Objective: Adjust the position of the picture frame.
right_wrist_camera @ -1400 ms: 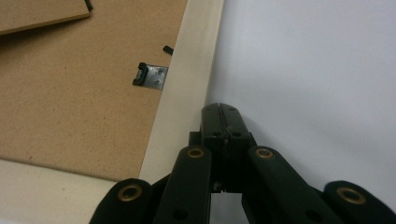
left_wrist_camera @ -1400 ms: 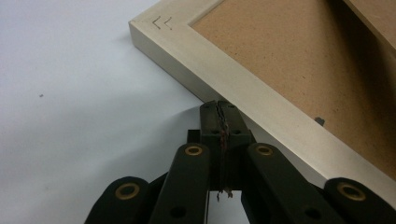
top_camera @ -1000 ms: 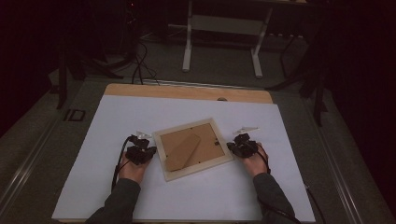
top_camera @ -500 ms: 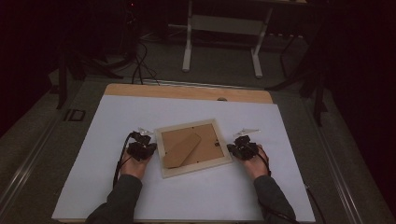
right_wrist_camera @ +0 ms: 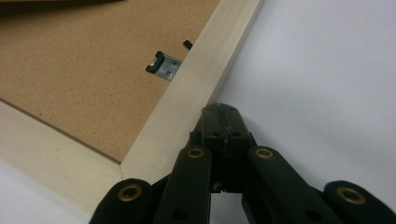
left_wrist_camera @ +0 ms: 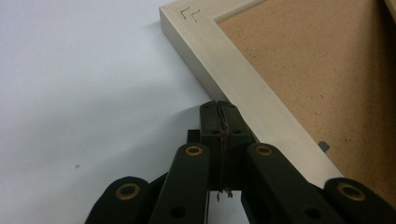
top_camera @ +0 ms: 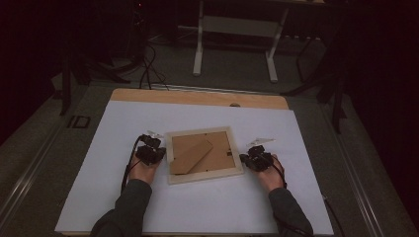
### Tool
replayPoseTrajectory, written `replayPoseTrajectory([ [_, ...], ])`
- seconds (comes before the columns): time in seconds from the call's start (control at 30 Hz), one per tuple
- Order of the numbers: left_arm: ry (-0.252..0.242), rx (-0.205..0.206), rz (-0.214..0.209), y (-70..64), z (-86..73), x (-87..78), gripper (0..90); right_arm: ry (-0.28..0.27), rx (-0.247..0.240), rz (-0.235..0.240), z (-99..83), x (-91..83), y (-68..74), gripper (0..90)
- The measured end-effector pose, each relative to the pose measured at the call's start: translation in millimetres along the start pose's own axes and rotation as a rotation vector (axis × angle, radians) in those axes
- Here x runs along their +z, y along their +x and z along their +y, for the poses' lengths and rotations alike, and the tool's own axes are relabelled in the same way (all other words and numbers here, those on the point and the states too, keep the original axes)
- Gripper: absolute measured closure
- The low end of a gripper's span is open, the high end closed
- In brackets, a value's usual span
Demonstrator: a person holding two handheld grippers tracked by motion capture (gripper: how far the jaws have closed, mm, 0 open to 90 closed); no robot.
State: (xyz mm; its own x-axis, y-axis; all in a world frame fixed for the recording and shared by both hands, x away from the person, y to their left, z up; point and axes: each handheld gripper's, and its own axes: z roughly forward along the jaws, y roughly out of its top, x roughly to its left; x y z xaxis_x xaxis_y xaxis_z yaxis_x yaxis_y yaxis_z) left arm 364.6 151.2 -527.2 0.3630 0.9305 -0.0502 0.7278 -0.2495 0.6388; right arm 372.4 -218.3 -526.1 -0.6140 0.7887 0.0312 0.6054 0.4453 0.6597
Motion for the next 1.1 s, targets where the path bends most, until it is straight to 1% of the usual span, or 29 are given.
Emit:
replayPoseTrajectory([
  [0.2,-0.007,-0.020,-0.015,5.2,5.7,5.4,90.0,-0.002,0.005,0.000,0.8,1.0,1.0,90.0],
  [0.27,-0.004,-0.019,-0.028,7.0,6.0,5.4,90.0,-0.003,0.003,0.000,0.6,1.0,1.0,90.0],
  [0.3,-0.004,-0.019,-0.028,7.0,6.0,5.4,90.0,-0.003,0.003,0.000,0.6,1.0,1.0,90.0],
  [0.33,0.000,-0.015,-0.043,8.1,4.9,4.3,90.0,-0.004,0.004,0.001,0.5,1.0,1.0,90.0],
  [0.4,0.005,-0.008,-0.056,8.5,3.6,2.8,90.0,-0.008,-0.001,0.000,-0.1,1.0,1.2,90.0],
  [0.53,0.009,0.009,-0.079,6.9,-2.9,-2.6,90.0,-0.007,-0.008,0.006,-1.4,-0.3,2.3,90.0],
  [0.57,0.013,0.021,-0.086,6.4,-5.2,-4.8,90.0,-0.006,-0.012,0.009,-2.0,-0.8,2.7,90.0],
  [0.7,0.023,0.048,-0.113,3.1,-14.6,-12.9,90.0,-0.003,-0.027,0.019,-4.3,-3.0,4.7,90.0],
  [0.83,0.026,0.072,-0.136,-0.3,-23.2,-20.0,90.0,-0.005,-0.028,0.021,-6.2,-4.2,6.0,90.0],
  [0.97,0.025,0.071,-0.149,-0.7,-28.6,-23.8,90.0,0.000,-0.028,0.025,-7.5,-5.8,8.7,90.0],
  [1.03,0.018,0.064,-0.157,-0.8,-33.4,-26.6,90.0,0.001,-0.036,0.029,-9.2,-7.2,10.8,90.0],
  [1.1,0.018,0.067,-0.176,-0.4,-38.5,-30.3,90.0,0.002,-0.054,0.032,-11.8,-9.3,13.6,90.0],
])
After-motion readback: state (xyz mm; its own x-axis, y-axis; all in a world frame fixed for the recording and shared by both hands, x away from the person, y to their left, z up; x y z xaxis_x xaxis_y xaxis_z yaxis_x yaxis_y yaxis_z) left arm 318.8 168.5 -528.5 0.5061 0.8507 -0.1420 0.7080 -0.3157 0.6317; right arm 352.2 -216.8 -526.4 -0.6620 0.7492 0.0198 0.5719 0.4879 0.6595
